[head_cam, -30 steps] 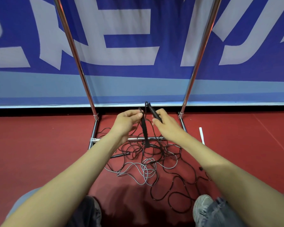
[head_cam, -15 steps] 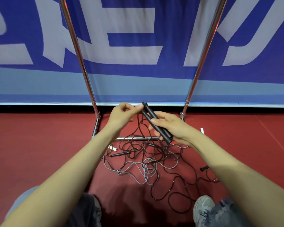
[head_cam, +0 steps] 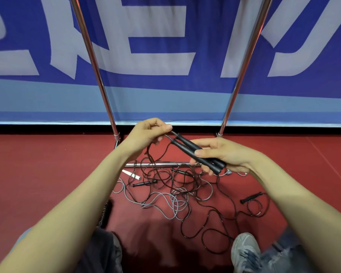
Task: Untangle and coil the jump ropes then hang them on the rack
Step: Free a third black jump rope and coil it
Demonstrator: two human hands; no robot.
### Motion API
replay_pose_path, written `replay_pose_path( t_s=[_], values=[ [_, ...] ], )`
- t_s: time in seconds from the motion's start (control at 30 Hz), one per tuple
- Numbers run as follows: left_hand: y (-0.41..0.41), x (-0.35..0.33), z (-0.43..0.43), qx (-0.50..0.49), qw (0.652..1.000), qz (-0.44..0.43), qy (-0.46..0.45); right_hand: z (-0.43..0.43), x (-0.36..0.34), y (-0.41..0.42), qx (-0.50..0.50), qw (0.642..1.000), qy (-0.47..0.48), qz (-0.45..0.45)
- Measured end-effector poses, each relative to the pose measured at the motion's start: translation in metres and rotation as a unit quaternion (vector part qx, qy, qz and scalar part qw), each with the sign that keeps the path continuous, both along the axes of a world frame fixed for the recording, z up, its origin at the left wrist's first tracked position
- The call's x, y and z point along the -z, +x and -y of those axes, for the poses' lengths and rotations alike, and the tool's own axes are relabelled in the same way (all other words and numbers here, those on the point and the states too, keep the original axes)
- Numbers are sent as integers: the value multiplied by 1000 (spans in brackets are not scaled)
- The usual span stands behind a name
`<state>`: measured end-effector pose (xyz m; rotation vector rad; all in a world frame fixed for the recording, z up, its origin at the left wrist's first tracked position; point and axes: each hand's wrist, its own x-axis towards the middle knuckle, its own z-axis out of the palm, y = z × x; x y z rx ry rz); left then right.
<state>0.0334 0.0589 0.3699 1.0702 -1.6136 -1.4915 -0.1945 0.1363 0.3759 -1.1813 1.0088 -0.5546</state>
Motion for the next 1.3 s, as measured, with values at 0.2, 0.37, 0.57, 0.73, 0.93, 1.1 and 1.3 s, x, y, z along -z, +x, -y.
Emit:
replay_pose_path(
  t_s=[0.2,0.37,0.57,0.73,0.93,1.1,1.3],
  values=[
    [2,-2,-1,50,994,88,-44,0,-4,-10,-24,996,15,-86],
    [-8,15,-5,22,970,233,-58,7,1,-3,3,726,-305,-617],
    [-29,2,-23,39,986,-3,163,24,15,-11,199,685,-349,-608],
    [-44,8,-36,64,991,-25,115,30,21,13,334,882,-262,-206],
    [-46,8,-37,48,997,28,-57,39,7,33,402,893,-155,131],
    [-53,6,-45,-73,995,-58,-43,46,4,41,398,876,-76,263],
    [-49,13,-38,-149,982,2,-117,44,3,54,370,891,-63,258]
  ],
)
